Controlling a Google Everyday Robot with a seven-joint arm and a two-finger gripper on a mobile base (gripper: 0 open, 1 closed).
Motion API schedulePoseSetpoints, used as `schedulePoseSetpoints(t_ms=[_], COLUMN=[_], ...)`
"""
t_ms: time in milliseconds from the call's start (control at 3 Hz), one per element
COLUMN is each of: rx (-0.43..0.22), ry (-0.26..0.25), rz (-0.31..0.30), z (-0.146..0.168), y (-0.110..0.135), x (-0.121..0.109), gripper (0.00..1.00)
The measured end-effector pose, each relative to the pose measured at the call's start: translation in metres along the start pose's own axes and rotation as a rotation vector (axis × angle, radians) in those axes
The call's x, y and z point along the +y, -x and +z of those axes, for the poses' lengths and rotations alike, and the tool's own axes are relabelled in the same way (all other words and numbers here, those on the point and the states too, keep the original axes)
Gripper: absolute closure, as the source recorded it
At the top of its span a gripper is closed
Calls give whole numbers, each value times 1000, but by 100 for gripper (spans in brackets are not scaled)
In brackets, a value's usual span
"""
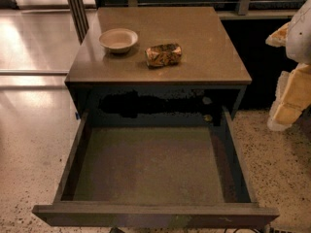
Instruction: Place orange can into top drawer
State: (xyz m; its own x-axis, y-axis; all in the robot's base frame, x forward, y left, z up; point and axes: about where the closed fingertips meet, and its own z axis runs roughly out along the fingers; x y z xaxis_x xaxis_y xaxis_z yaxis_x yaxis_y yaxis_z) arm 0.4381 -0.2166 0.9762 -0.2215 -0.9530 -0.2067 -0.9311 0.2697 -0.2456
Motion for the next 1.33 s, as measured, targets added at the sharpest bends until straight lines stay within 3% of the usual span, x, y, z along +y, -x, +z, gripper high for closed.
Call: schedulePoseSetpoints(t_ms=[333, 667, 1333], rx=[-1, -20, -128], ry=[-2, 1, 51], rz=[-1, -19, -76], z=[0, 6, 60], y=[0, 4, 39], x=[-1, -20, -101], gripper=[0, 0, 0])
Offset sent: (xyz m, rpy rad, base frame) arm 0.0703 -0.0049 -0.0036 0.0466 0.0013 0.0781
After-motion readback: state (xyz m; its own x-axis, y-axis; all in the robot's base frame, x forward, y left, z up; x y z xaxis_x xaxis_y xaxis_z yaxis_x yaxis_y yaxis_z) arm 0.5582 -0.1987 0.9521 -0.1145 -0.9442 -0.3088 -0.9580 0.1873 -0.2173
